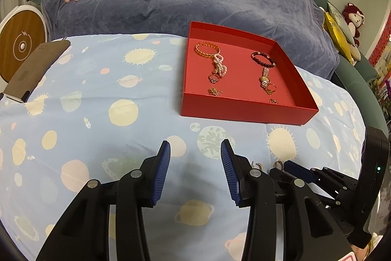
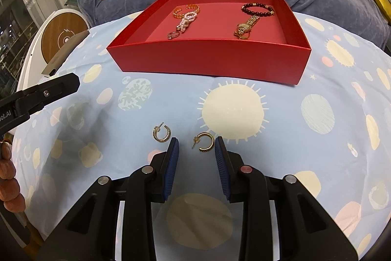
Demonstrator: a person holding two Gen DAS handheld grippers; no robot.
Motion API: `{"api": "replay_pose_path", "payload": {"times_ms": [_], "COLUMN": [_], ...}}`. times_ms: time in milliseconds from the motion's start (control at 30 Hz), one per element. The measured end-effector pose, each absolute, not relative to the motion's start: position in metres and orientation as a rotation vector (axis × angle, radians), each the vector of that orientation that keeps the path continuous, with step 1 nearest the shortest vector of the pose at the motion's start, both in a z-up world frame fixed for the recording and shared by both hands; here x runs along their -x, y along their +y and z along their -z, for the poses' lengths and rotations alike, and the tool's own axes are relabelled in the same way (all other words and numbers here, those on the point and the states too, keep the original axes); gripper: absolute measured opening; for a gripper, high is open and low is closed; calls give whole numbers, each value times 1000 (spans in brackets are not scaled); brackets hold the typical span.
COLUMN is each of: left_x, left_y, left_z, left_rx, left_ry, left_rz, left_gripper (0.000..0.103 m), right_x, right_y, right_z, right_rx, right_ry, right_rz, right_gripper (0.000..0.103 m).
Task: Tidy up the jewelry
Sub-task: 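Move both tools back over the two gold hoop earrings, then grasp one hoop earring with the right tool while the left tool grasps the other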
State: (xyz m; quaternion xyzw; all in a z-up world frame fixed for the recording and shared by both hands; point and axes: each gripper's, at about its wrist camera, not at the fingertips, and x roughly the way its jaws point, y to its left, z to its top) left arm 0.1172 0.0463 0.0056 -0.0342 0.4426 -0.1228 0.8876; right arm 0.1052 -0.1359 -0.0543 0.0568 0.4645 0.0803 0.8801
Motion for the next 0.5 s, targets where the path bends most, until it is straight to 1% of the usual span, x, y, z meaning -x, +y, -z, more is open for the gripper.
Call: {"api": "replay_pose_path", "payload": {"times_ms": [133,233,300,500], "left_x": [-117,-117,-117,-115], "left_y": [45,44,42,31], "left_z": [-3,-3,-3,1], "left_rx": [69,68,67,48], "left_ry": [926,928,930,940], "left_rz": [260,264,266,282], "left_gripper": [41,41,43,43], "right_x": [-105,-105,-104,-103], "right_y": [-132,-129,-129,-132], "right_z": [55,56,56,56], "right_rx": [-97,-57,-42,-40], "right_ry": [964,959,957,959], "right_rz": [-155,-140,-132,-139], "right_gripper": [30,25,19,18]}}
